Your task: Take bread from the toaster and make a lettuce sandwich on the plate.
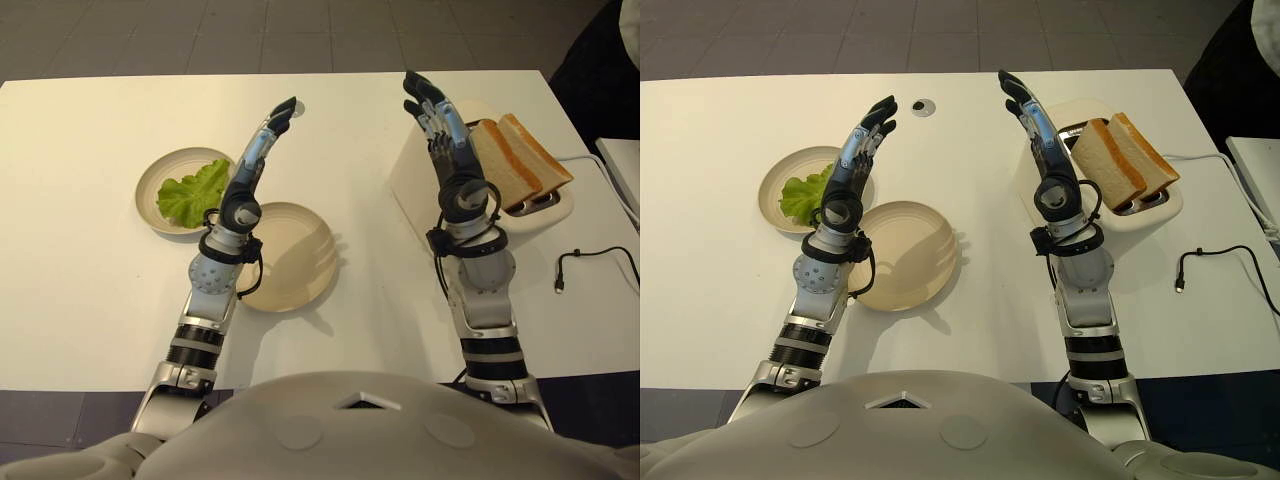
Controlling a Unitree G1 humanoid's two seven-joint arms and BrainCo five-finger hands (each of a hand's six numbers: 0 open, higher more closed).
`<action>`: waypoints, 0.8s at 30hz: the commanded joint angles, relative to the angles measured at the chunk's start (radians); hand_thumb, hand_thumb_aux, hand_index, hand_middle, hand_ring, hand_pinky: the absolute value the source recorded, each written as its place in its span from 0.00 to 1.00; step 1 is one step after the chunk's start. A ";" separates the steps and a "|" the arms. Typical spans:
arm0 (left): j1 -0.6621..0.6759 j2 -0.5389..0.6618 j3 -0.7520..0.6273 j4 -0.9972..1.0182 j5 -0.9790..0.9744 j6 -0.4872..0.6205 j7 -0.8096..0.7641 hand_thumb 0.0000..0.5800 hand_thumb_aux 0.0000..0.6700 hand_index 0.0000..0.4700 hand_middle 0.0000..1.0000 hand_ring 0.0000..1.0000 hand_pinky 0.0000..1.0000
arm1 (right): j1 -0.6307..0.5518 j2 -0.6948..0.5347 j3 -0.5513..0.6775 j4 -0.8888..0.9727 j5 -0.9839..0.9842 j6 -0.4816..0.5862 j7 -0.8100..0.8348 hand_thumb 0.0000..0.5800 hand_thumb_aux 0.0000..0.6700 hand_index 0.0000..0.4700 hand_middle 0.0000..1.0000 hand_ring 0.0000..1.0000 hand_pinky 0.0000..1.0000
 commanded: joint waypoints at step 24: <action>0.029 -0.008 0.004 -0.049 -0.089 0.021 -0.102 0.00 0.00 0.00 0.00 0.00 0.00 | 0.137 -0.545 -0.448 0.304 -0.362 0.154 -0.018 0.33 0.18 0.18 0.00 0.00 0.00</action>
